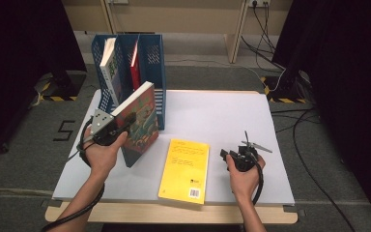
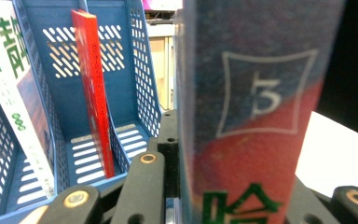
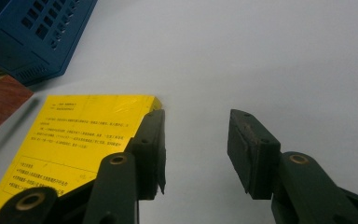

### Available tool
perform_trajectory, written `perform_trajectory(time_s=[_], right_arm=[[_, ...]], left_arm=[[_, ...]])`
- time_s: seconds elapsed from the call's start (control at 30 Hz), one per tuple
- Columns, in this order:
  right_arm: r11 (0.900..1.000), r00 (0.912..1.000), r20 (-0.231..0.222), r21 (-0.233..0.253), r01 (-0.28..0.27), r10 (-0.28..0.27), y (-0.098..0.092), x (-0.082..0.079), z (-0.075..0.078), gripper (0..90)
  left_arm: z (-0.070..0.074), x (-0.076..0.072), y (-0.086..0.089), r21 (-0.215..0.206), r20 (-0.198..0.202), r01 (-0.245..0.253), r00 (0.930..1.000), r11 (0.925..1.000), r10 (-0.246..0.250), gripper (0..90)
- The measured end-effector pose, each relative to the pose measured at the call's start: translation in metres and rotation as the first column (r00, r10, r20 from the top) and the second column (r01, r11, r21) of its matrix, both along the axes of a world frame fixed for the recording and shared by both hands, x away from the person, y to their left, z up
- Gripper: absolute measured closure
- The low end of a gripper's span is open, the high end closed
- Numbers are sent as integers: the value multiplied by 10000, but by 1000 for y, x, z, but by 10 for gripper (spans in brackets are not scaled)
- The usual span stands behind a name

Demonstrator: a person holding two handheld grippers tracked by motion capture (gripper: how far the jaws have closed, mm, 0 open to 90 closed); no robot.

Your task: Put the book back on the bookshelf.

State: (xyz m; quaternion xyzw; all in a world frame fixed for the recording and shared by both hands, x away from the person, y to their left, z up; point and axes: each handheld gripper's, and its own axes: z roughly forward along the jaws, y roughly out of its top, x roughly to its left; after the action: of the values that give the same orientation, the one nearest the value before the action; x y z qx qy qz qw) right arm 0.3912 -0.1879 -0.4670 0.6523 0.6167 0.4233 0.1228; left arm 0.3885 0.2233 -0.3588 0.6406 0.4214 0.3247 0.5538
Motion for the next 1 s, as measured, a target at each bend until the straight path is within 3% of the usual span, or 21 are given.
perform_trajectory(time_s=[1.0], right_arm=[[10000,10000,-84,65,23,-23,0,0,-1,573]], left_arm=[[35,9,6,-347,313,-36,9995,9994,47,741]])
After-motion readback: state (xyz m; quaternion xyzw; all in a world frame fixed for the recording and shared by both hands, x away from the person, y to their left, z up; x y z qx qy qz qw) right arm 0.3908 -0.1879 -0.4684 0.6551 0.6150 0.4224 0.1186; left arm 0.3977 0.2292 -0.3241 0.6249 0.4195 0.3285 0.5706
